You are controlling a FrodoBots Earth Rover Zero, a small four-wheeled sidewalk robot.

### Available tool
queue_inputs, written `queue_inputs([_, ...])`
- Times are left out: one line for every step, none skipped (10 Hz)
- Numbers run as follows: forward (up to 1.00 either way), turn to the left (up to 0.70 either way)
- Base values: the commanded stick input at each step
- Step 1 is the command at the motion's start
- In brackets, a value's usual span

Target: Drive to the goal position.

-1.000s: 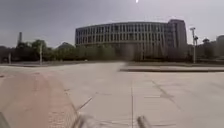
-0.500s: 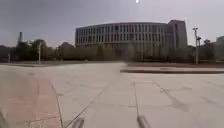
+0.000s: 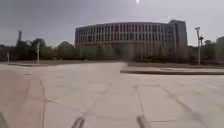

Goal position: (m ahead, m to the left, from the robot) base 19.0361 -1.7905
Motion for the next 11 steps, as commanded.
queue_inputs([0.7, 0.0])
queue_inputs([0.7, 0.0])
queue_inputs([0.7, 0.0])
queue_inputs([0.7, 0.0])
queue_inputs([0.7, 0.0])
queue_inputs([0.7, 0.0])
queue_inputs([0.7, 0.0])
queue_inputs([0.7, 0.0])
queue_inputs([0.7, 0.0])
queue_inputs([0.7, 0.0])
queue_inputs([0.7, 0.0])
